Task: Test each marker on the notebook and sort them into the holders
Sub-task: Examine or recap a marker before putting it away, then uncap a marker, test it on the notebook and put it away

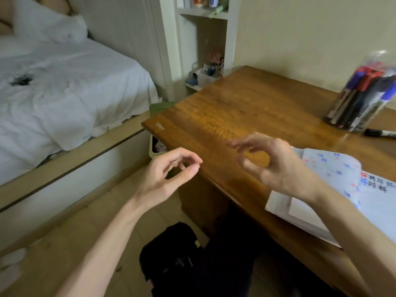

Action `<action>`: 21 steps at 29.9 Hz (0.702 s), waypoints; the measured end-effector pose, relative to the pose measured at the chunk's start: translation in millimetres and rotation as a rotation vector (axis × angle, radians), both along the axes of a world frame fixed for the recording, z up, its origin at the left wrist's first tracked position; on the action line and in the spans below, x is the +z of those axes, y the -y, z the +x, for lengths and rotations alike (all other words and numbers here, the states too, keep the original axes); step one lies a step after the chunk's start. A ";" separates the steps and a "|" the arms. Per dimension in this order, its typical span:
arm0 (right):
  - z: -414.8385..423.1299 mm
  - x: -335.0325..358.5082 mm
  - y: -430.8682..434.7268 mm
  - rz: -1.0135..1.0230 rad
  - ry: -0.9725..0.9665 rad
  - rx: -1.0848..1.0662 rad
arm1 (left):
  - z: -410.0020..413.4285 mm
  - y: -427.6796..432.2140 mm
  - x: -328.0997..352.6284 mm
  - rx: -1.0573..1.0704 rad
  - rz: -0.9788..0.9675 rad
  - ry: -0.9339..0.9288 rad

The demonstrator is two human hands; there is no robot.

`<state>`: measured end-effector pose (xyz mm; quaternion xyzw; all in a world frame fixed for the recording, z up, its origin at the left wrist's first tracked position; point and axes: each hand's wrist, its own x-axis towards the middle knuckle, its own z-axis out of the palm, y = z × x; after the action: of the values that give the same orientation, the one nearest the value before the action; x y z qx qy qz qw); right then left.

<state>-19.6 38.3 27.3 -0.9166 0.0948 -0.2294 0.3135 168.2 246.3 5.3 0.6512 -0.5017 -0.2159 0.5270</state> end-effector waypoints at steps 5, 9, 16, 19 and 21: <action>-57.0 18.2 28.6 0.011 0.041 -0.238 | -26.9 51.9 11.1 -0.115 -0.037 0.039; -112.1 13.1 49.9 0.039 0.030 -0.428 | -61.2 101.3 19.8 -0.206 -0.084 0.087; -197.6 -20.1 78.9 0.047 0.061 -0.658 | -133.4 187.7 33.4 -0.383 -0.131 0.091; -221.0 -36.5 88.4 0.048 0.061 -0.721 | -164.0 226.5 35.5 -0.397 -0.132 0.083; -229.5 -43.9 93.4 0.060 0.070 -0.750 | -180.6 252.7 35.8 -0.409 -0.099 0.067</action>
<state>-249.0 -55.1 -16.6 -0.8001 0.4198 -0.3566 0.2374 -12.3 -6.3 41.1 0.5159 -0.6508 -0.2716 0.4864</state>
